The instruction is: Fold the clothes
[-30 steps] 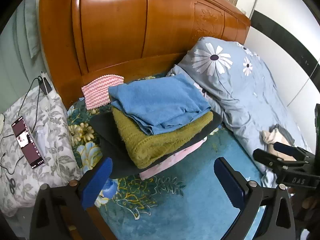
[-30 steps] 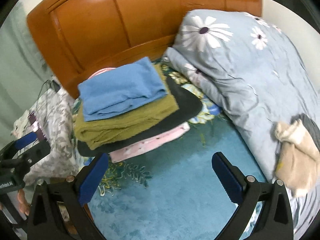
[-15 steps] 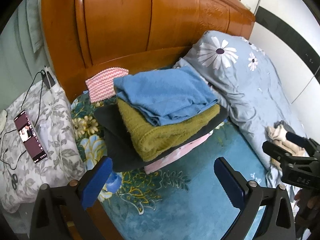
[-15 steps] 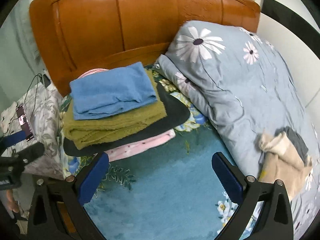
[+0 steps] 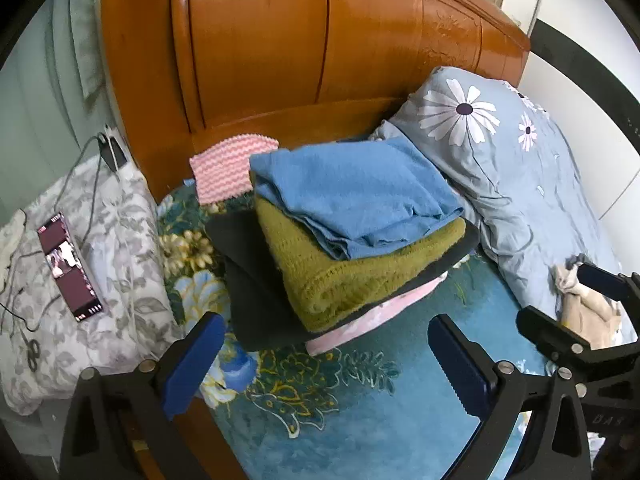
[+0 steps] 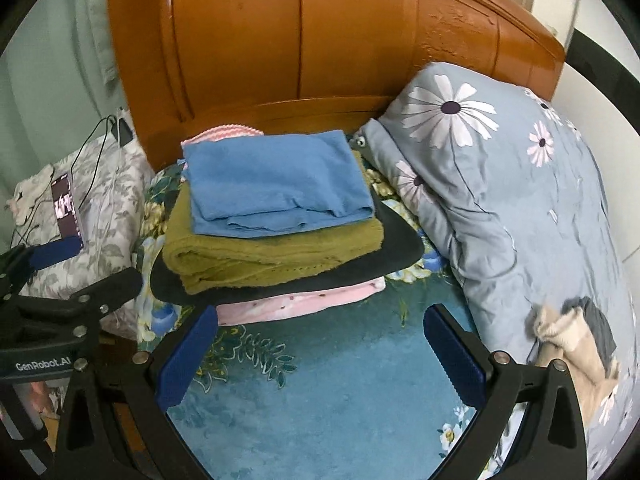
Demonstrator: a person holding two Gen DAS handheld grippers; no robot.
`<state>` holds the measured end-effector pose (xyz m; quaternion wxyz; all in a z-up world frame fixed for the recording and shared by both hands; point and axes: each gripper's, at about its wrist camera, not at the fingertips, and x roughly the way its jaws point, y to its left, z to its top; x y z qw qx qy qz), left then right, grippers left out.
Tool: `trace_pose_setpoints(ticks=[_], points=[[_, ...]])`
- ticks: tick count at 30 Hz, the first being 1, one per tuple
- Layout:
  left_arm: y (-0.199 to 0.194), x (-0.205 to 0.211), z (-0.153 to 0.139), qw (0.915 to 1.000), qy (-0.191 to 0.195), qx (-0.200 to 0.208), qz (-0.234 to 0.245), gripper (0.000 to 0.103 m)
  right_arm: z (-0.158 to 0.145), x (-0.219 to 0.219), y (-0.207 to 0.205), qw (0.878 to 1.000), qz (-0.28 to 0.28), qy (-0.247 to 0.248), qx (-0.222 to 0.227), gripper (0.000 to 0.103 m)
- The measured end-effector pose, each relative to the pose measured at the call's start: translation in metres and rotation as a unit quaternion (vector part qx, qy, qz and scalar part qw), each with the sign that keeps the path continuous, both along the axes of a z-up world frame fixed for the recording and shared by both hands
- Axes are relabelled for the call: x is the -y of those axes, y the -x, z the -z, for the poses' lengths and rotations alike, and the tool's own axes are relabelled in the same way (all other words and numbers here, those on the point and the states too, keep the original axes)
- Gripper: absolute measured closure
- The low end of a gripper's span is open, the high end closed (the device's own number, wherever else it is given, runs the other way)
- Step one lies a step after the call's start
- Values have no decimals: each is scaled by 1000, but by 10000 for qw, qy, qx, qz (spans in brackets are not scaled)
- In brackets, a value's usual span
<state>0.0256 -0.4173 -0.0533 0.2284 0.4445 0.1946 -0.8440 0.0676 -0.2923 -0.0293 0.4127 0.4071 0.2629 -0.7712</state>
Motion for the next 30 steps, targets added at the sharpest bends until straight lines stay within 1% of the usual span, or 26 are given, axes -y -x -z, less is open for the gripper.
trace_pose_setpoints(ticks=[8,15,17,23,30], points=[[9,5,31,9993,-167,322,7,0,23,16,-3,9990,-101,-422,74,0],[18,10,52,9983,-331,489,32,0,40,25,7,9972,-30,-713,202,0],[20,11,55,9981,-361,499,19,0,43,27,9,9969,-41,-755,227,0],[25,14,61,9981,-231,570,-22,0,51,33,16,9955,-16,-903,277,0],[31,18,65,9973,-384,624,76,0,55,36,18,9950,33,-928,378,0]])
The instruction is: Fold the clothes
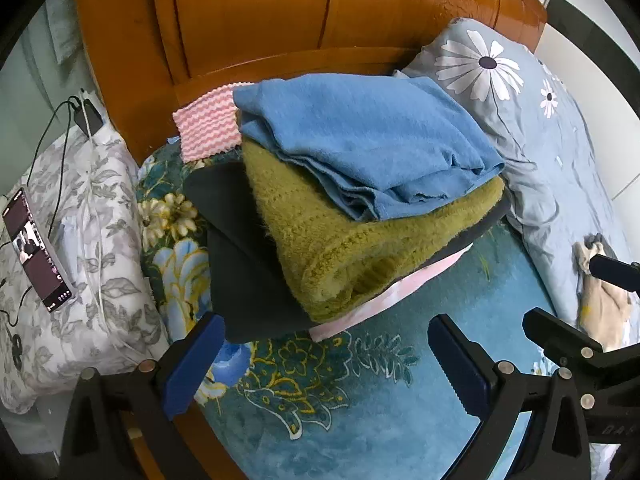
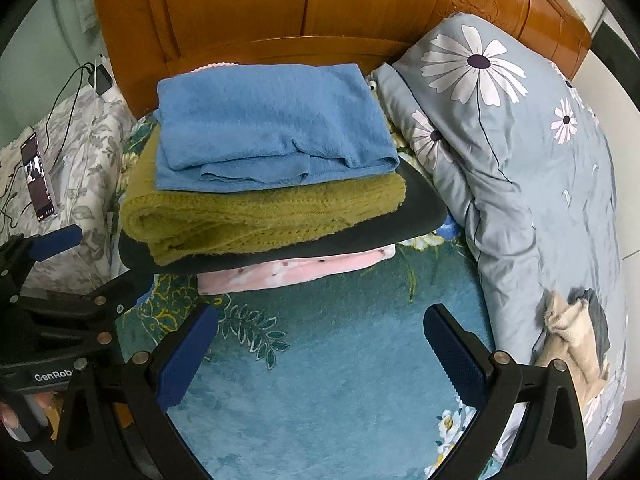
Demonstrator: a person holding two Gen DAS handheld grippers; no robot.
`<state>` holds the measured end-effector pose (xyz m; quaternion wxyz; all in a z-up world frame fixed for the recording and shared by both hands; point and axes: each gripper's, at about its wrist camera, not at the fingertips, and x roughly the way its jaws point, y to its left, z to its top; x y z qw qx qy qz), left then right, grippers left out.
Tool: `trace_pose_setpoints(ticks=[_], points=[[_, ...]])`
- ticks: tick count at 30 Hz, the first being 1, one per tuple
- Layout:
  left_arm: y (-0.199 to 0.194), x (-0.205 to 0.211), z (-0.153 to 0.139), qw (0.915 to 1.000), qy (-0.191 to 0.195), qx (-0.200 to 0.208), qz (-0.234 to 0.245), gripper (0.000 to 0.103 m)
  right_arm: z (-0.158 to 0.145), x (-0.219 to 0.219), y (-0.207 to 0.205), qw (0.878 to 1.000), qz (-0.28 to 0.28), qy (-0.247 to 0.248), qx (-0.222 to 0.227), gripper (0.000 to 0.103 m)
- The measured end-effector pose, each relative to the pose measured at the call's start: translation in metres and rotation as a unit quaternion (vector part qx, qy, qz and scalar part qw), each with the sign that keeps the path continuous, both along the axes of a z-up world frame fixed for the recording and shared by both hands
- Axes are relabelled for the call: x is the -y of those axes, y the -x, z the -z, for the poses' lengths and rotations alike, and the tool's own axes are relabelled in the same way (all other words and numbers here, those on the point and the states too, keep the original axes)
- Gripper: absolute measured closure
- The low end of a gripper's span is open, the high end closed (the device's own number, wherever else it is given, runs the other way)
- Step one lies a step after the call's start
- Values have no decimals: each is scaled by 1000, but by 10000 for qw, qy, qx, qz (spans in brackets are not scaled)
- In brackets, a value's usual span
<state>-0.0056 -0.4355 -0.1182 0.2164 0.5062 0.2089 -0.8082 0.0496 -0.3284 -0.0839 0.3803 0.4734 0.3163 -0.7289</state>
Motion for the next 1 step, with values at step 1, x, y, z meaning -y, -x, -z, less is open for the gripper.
trace_pose_setpoints(ticks=[1], points=[[1,0,0,10000,-23,8,10,0,0,0,0,10000,15,7,17,0]])
